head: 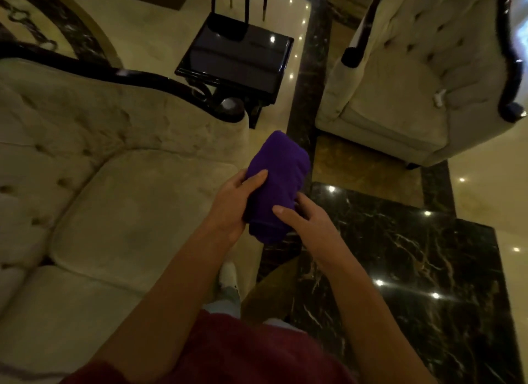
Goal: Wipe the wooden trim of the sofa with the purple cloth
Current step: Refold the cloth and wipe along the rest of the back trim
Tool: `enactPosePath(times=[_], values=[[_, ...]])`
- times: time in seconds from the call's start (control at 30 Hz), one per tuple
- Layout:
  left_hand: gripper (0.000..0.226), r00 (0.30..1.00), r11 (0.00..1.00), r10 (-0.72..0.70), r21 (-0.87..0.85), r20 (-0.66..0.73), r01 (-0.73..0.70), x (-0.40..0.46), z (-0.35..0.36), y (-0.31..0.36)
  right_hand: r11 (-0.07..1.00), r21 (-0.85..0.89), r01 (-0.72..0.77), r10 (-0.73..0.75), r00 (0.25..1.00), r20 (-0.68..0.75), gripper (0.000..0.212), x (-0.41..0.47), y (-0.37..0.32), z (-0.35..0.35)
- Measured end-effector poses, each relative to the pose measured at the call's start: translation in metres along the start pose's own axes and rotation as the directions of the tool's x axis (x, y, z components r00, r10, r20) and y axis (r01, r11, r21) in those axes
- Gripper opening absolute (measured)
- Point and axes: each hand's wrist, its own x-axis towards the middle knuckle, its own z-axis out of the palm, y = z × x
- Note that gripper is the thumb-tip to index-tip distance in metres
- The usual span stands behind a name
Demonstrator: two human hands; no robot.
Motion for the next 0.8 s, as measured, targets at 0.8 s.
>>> enactPosePath(times=[0.8], values=[[0.033,0.901,0.977,0.153,0.198,-0.406,-0.077,0.211,0.023,0.117,0.949,-0.294,0.112,-0.062,0.983,0.173,0.073,0.344,-0.114,-0.006]])
